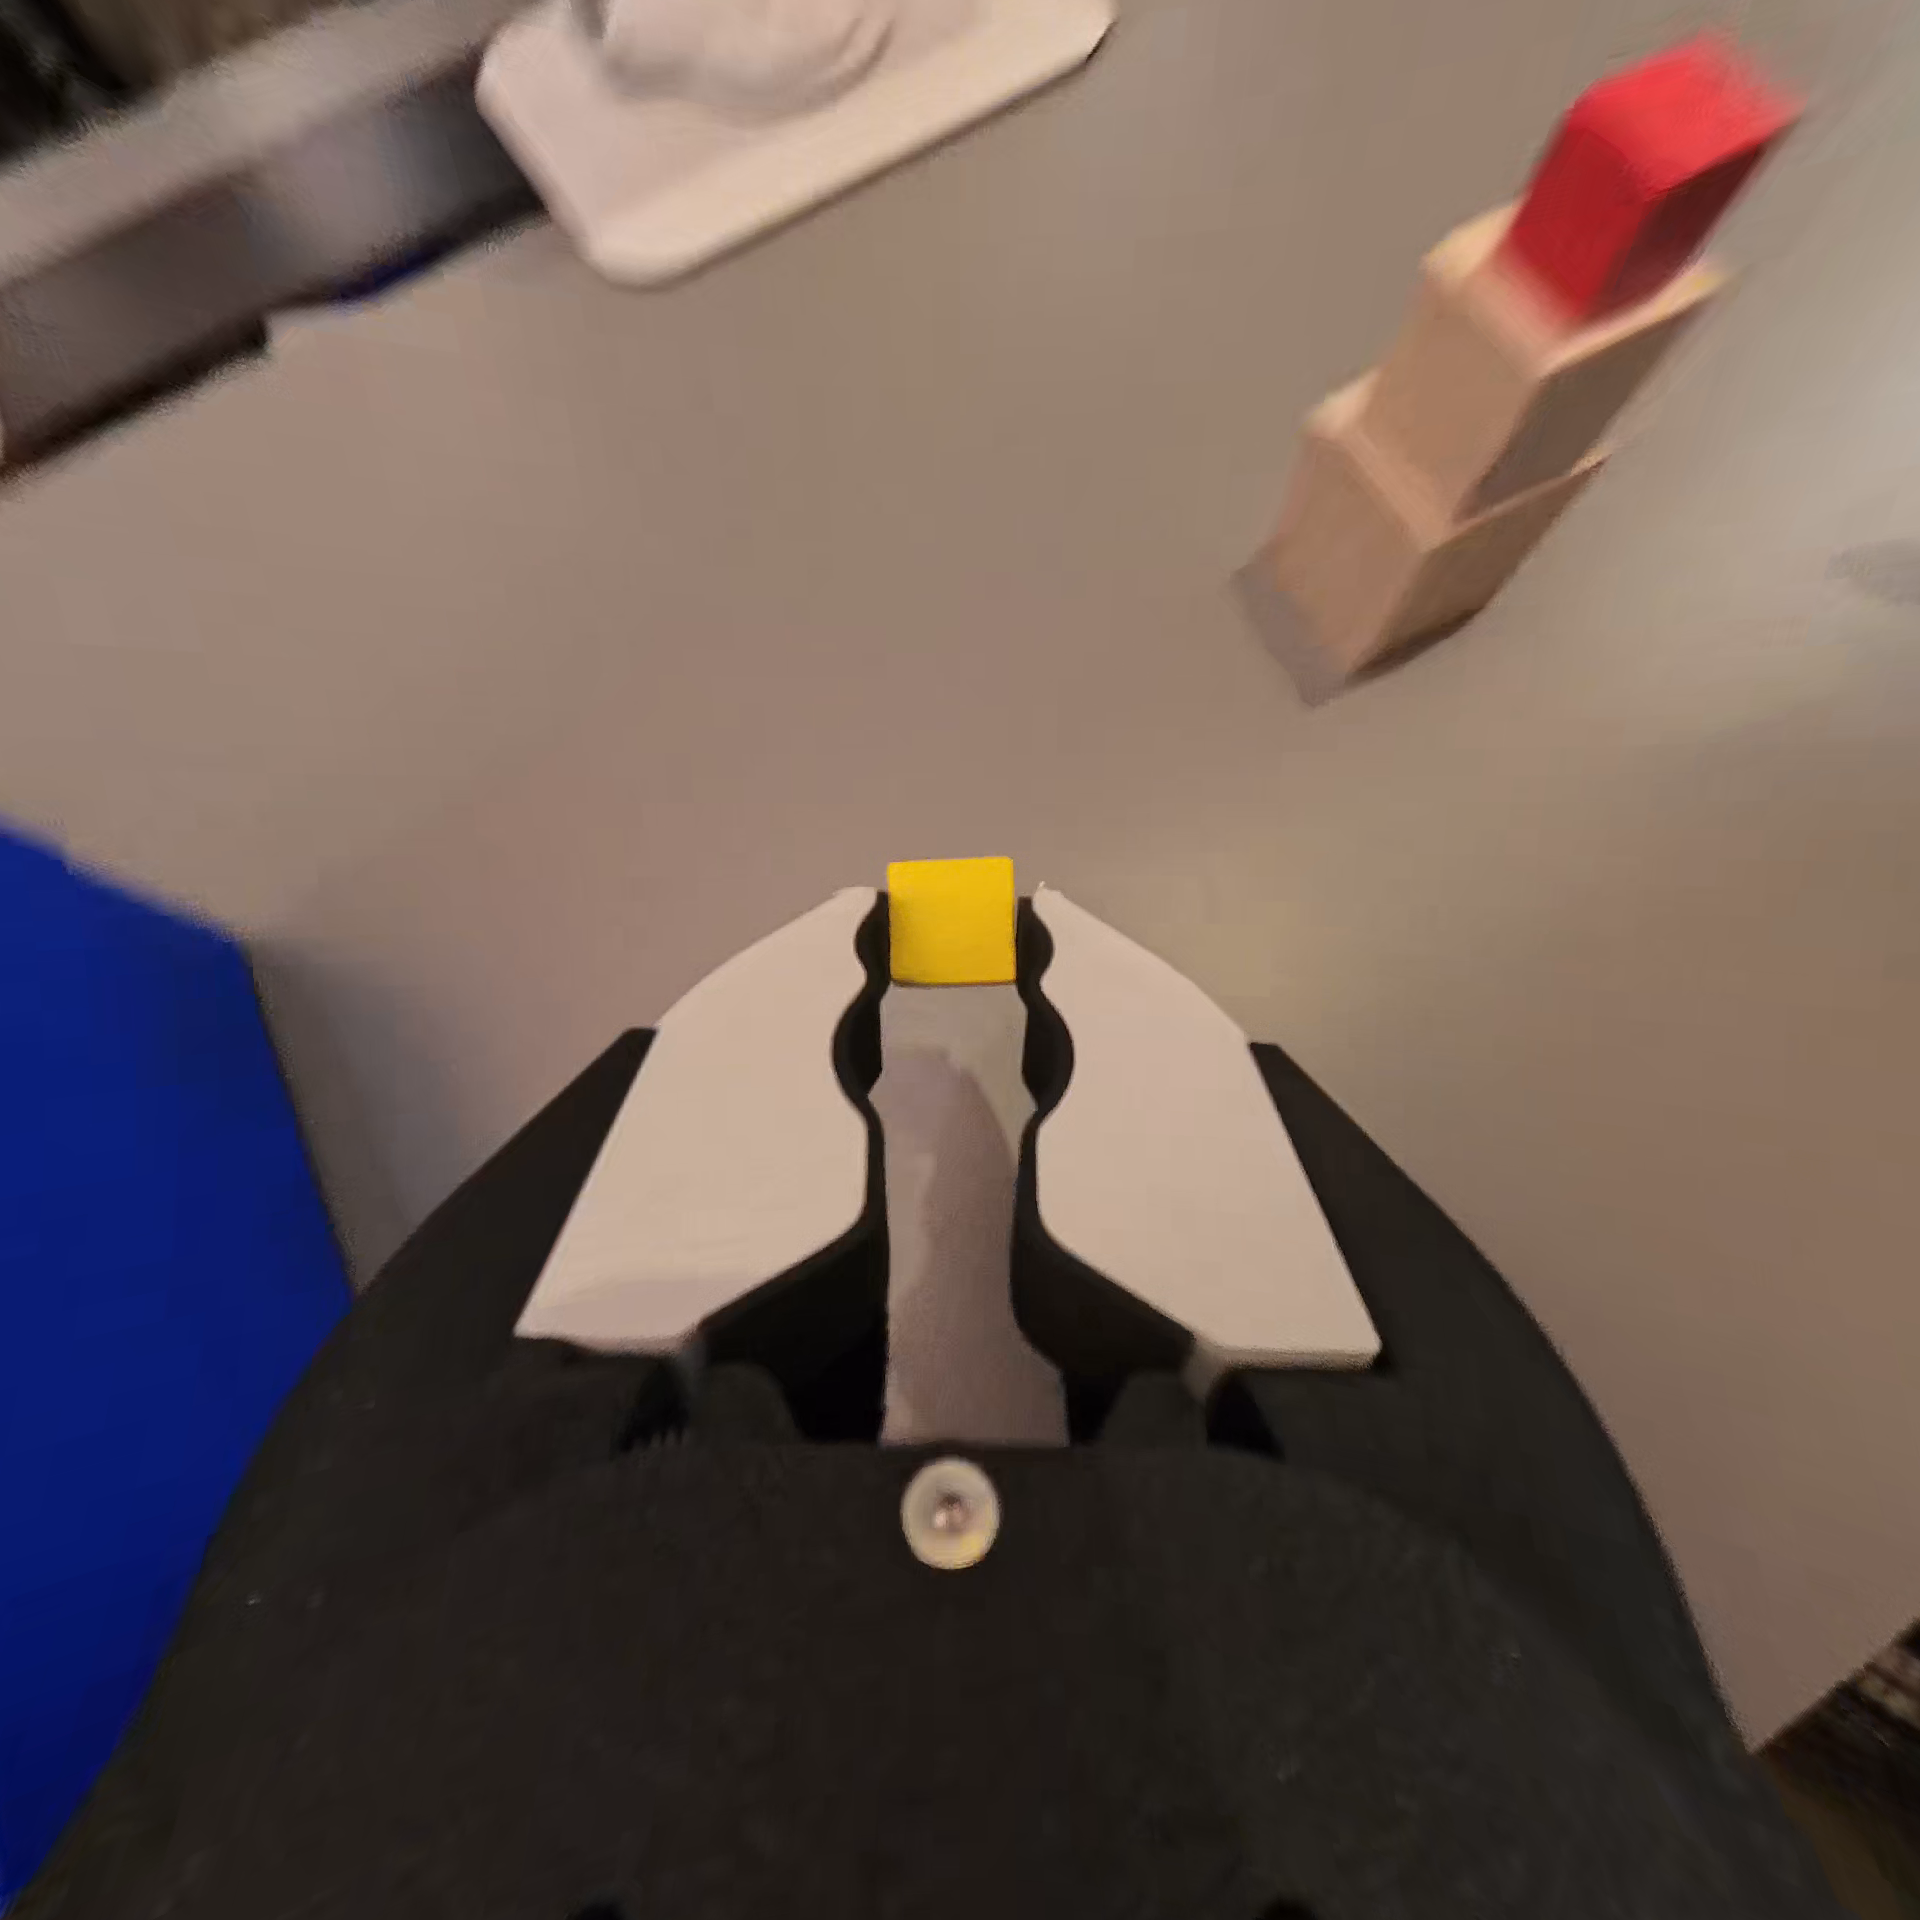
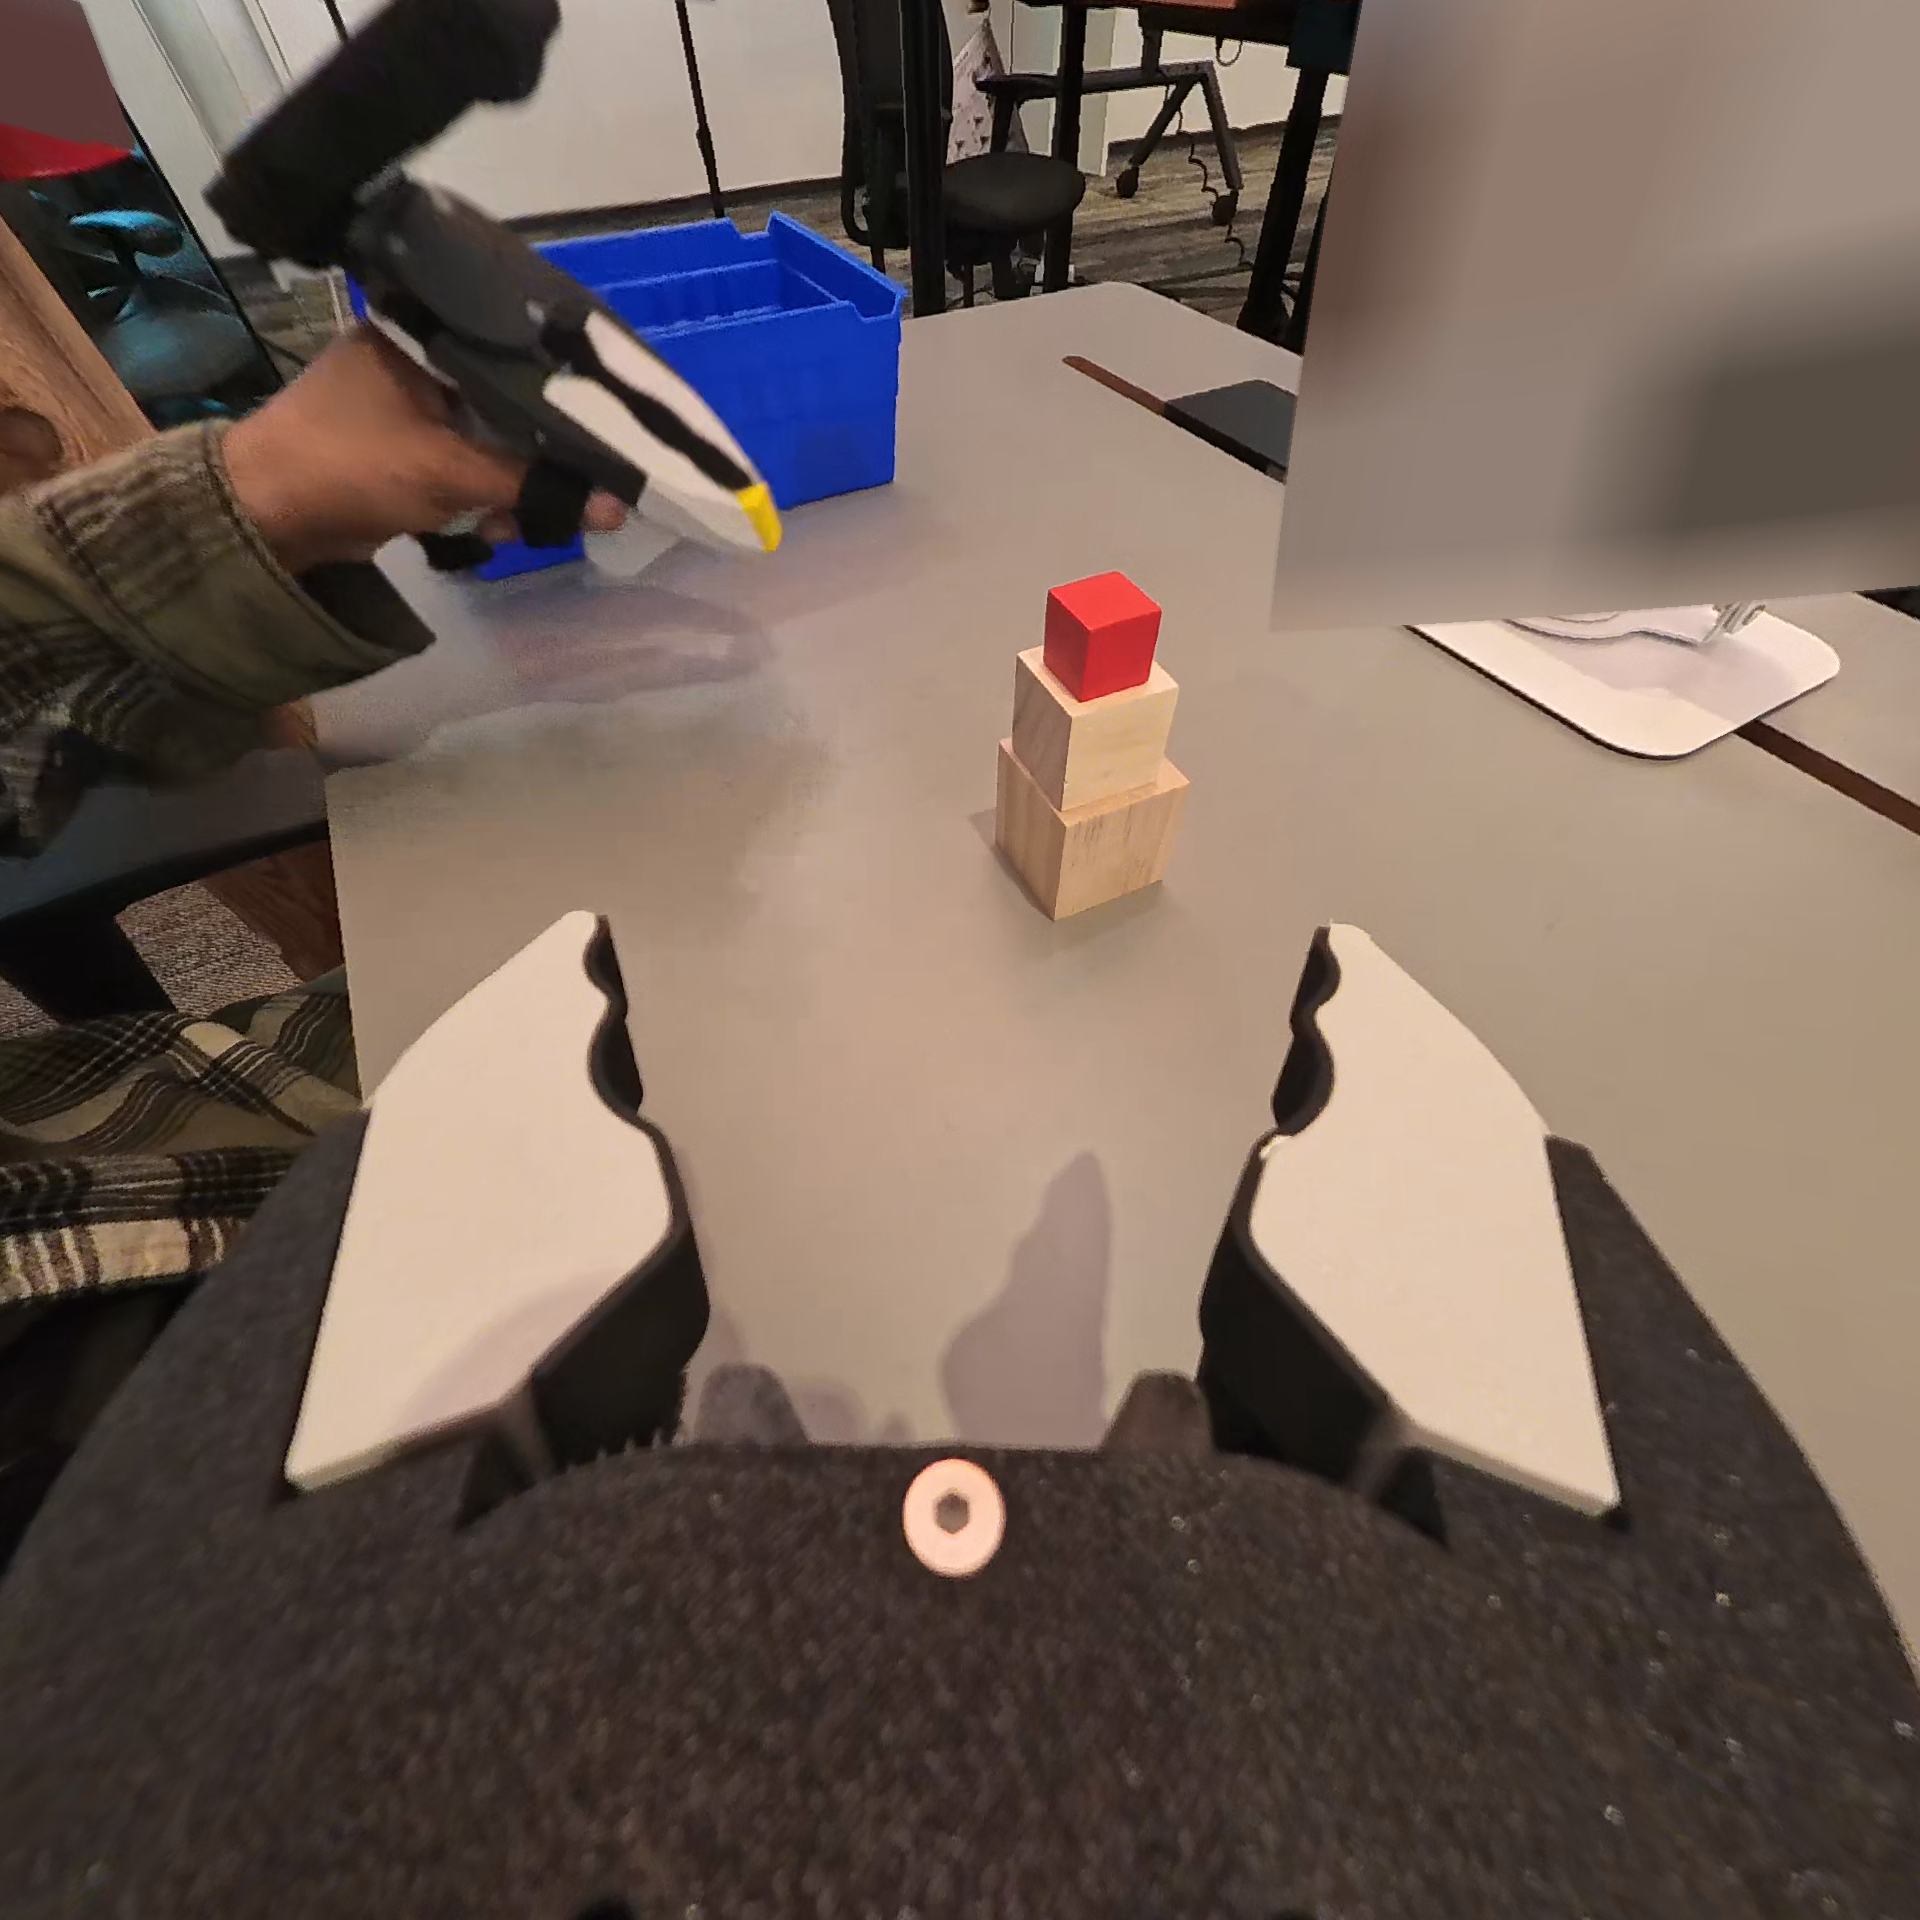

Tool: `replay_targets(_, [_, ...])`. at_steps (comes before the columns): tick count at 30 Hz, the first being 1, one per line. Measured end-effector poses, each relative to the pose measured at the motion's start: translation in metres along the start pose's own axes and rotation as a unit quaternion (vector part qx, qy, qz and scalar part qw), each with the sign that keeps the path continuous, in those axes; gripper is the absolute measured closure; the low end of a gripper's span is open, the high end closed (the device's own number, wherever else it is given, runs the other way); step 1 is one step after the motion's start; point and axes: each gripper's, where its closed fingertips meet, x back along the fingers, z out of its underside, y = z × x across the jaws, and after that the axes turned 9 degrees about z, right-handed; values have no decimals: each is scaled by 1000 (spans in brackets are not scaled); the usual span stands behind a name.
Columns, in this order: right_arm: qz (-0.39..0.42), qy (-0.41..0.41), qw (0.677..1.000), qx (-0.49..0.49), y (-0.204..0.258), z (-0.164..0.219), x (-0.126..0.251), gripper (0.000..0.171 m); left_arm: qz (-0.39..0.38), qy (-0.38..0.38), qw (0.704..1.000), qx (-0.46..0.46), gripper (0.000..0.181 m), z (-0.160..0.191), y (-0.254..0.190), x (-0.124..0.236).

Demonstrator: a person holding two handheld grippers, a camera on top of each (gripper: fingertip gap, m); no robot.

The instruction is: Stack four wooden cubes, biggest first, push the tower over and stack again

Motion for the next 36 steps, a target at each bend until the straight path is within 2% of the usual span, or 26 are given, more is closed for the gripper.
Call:
replay_targets(3, [0, 2, 1000, 4, 1, 0, 1, 51, 62, -27, 995, -74, 159, -57, -33, -2])
replay_targets(6, [2, -1, 1000, 5, 0, -1, 3, 51, 157, -46, 977, -138, 159, -102, -67, -9])
replay_targets(10, [6, -1, 1000, 4, -3, -1, 4, 51, 272, -43, 937, -217, 159, -134, -100, -26])
replay_targets(12, [9, 1, 1000, 3, -5, 1, 5, 51, 331, -30, 911, -245, 159, -136, -115, -34])
replay_targets(15, [12, 2, 1000, 0, -9, 2, 5, 51, 351, 10, 895, -274, 159, -132, -118, -52])
replay_targets(19, [15, 3, 1000, -2, -11, 3, 5, 51, 379, 23, 877, -292, 159, -129, -125, -63])
replay_targets(36, [12, 13, 1000, -7, -13, 10, 0, 51, 380, 66, 868, -313, 159, -122, -120, -80])
